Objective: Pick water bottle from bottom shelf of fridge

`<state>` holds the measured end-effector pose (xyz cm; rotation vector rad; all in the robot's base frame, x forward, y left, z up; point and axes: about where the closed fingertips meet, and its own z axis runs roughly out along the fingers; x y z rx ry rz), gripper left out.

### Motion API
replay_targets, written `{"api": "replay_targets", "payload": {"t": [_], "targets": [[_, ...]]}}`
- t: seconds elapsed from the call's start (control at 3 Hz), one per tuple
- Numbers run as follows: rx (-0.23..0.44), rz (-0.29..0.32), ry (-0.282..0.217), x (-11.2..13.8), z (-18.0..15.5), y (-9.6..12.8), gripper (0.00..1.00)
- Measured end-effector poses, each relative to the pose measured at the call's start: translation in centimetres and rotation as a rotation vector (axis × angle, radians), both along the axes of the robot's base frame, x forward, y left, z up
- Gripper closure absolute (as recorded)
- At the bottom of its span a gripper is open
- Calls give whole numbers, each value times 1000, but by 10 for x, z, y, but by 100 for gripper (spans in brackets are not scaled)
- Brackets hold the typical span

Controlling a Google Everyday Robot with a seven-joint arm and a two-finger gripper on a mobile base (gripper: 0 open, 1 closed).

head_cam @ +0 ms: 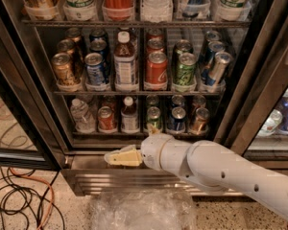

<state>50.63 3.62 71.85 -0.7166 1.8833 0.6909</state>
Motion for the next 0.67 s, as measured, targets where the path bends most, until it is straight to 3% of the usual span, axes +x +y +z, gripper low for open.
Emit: {"api": "replay_targets", "payload": {"t": [0.33, 0.67], "targets": [[-2, 0, -2, 0, 1, 0, 0], [50, 3, -14, 6, -7, 15, 0]]}}
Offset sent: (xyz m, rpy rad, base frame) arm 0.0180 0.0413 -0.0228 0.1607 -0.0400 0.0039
